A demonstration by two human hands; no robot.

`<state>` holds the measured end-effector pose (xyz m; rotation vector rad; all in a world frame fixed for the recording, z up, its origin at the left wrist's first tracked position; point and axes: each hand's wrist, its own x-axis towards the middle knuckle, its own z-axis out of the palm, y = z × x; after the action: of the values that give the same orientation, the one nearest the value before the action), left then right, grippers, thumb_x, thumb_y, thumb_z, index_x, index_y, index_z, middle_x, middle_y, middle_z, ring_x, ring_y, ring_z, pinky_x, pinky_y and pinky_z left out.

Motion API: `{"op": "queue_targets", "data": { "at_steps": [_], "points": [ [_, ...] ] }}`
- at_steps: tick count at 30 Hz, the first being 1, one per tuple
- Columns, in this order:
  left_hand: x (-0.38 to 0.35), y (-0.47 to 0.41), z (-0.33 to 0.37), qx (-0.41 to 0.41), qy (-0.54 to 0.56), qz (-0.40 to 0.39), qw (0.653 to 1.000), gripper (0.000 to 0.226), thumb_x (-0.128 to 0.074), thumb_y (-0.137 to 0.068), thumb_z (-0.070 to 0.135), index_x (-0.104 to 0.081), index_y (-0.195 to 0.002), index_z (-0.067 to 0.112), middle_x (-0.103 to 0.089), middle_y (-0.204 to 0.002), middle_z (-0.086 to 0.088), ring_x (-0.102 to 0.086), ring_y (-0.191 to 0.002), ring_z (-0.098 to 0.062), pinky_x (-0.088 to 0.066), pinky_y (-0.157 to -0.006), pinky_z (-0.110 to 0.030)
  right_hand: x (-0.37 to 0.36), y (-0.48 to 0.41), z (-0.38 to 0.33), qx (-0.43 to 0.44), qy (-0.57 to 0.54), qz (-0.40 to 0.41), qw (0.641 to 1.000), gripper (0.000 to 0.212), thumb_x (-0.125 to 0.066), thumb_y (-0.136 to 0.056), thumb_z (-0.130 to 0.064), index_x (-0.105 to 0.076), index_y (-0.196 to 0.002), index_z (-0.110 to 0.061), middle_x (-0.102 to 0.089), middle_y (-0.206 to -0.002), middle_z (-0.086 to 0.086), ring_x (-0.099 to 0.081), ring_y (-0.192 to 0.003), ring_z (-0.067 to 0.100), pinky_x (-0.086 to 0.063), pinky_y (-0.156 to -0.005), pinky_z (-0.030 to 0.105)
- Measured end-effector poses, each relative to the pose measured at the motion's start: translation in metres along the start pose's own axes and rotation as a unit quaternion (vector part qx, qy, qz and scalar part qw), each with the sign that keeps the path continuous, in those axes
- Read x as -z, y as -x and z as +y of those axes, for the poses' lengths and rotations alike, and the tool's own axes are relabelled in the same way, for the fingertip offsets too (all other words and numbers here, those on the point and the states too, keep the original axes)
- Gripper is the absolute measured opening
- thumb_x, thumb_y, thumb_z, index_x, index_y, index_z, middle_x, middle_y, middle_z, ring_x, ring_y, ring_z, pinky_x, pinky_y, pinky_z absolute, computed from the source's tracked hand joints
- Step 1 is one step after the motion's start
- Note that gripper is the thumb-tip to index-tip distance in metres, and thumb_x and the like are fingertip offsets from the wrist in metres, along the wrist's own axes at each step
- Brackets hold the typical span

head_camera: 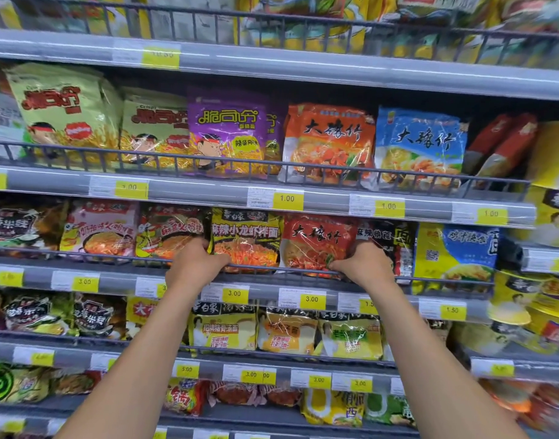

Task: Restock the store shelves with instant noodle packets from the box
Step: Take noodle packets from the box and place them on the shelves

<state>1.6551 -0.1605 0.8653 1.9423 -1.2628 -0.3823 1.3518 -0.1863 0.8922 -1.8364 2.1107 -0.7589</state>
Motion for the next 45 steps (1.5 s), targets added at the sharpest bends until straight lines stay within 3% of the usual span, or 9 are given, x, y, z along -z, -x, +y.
{"op": "queue_targets", "data": {
  "at_steps": [7, 11, 14, 20, 24, 29, 35, 40, 45],
  "points": [
    [0.008, 0.03, -0.014, -0.154, -0.002, 0.09, 0.984, 0.047, -0.065, -0.093, 0.034, -0.056, -0.135, 0.017, -0.061, -0.128, -0.001, -0.053, -0.122, -0.023, -0.049, -0.098, -0.04, -0.005, 0.008, 0.017, 0.075, 0.029, 0.042, 0.996, 0.04, -0.067, -0.084, -0.055, -0.069, -0.087, -0.016, -0.07, -0.076, 0.002, -0.063, -0.07, 0.022, -0.054, -0.063, 0.032],
    [0.008, 0.059, -0.05, -0.234, -0.019, 0.171, 0.957, 0.034, -0.058, -0.095, 0.025, -0.055, -0.129, 0.028, -0.052, -0.133, 0.012, -0.041, -0.13, -0.013, -0.04, -0.107, -0.032, -0.021, 0.029, 0.019, 0.062, 0.09, 0.187, 0.976, 0.048, -0.063, -0.083, -0.057, -0.062, -0.092, -0.009, -0.063, -0.091, 0.014, -0.057, -0.096, 0.039, -0.05, -0.083, 0.049],
    [0.01, 0.074, -0.091, -0.231, -0.037, 0.194, 0.953, 0.028, -0.057, -0.094, 0.02, -0.059, -0.121, 0.026, -0.055, -0.126, 0.011, -0.046, -0.123, -0.013, -0.041, -0.103, -0.031, -0.039, 0.069, 0.003, 0.166, -0.095, 0.261, 0.946, 0.03, -0.065, -0.091, -0.03, -0.062, -0.115, -0.012, -0.061, -0.11, 0.014, -0.054, -0.106, 0.035, -0.044, -0.088, 0.045],
    [0.008, 0.073, -0.191, -0.151, -0.081, 0.115, 0.978, 0.025, -0.056, -0.097, 0.025, -0.057, -0.121, 0.032, -0.05, -0.126, 0.015, -0.046, -0.123, -0.009, -0.047, -0.099, -0.032, -0.138, 0.144, -0.041, 0.247, -0.188, 0.048, 0.95, 0.02, -0.066, -0.091, -0.016, -0.062, -0.103, -0.031, -0.054, -0.084, -0.013, -0.055, -0.076, 0.006, -0.046, -0.058, 0.027],
    [0.008, 0.06, -0.241, -0.11, -0.095, 0.051, 0.988, 0.034, -0.057, -0.098, 0.033, -0.053, -0.131, 0.035, -0.05, -0.138, 0.012, -0.044, -0.135, -0.014, -0.046, -0.1, -0.032, -0.217, 0.156, -0.053, 0.189, -0.139, -0.063, 0.97, 0.025, -0.063, -0.093, -0.032, -0.055, -0.116, -0.035, -0.057, -0.085, -0.012, -0.056, -0.069, -0.002, -0.042, -0.06, 0.018],
    [0.009, 0.028, -0.276, -0.049, -0.086, -0.03, 0.995, 0.052, -0.057, -0.097, 0.046, -0.043, -0.145, 0.031, -0.039, -0.153, 0.005, -0.067, -0.09, -0.009, -0.059, -0.072, -0.033, -0.27, 0.148, -0.052, 0.055, -0.186, -0.04, 0.98, 0.047, -0.068, -0.091, -0.033, -0.043, -0.131, -0.029, -0.06, -0.112, -0.007, -0.065, -0.069, 0.001, -0.048, -0.054, 0.025],
    [0.019, -0.003, -0.293, -0.07, -0.064, -0.022, 0.995, 0.053, -0.059, -0.096, 0.046, -0.04, -0.143, 0.03, -0.044, -0.143, 0.01, -0.065, -0.081, -0.01, -0.059, -0.067, -0.038, -0.307, 0.154, -0.087, 0.039, -0.156, -0.028, 0.987, 0.055, -0.068, -0.092, -0.035, -0.044, -0.139, -0.021, -0.05, -0.13, -0.003, -0.064, -0.069, 0.0, -0.043, -0.054, 0.017],
    [0.022, -0.026, -0.295, -0.065, -0.106, -0.041, 0.991, 0.067, -0.055, -0.096, 0.053, -0.031, -0.153, 0.027, -0.042, -0.153, 0.005, -0.063, -0.116, -0.018, -0.059, -0.075, -0.039, -0.313, 0.144, -0.1, -0.077, -0.15, 0.067, 0.983, 0.071, -0.074, -0.088, -0.034, -0.04, -0.144, -0.007, -0.038, -0.148, 0.012, -0.058, -0.117, -0.001, -0.039, -0.063, 0.03],
    [0.016, -0.037, -0.287, -0.07, -0.127, -0.026, 0.989, 0.055, -0.061, -0.09, 0.057, -0.048, -0.13, 0.022, -0.069, -0.098, 0.004, -0.069, -0.076, -0.02, -0.058, -0.058, -0.038, -0.309, 0.135, -0.105, -0.12, -0.12, 0.09, 0.981, 0.093, -0.075, -0.086, -0.04, -0.02, -0.154, -0.007, -0.018, -0.161, 0.011, -0.064, -0.104, 0.033, -0.05, -0.073, 0.036]
  ]
}}
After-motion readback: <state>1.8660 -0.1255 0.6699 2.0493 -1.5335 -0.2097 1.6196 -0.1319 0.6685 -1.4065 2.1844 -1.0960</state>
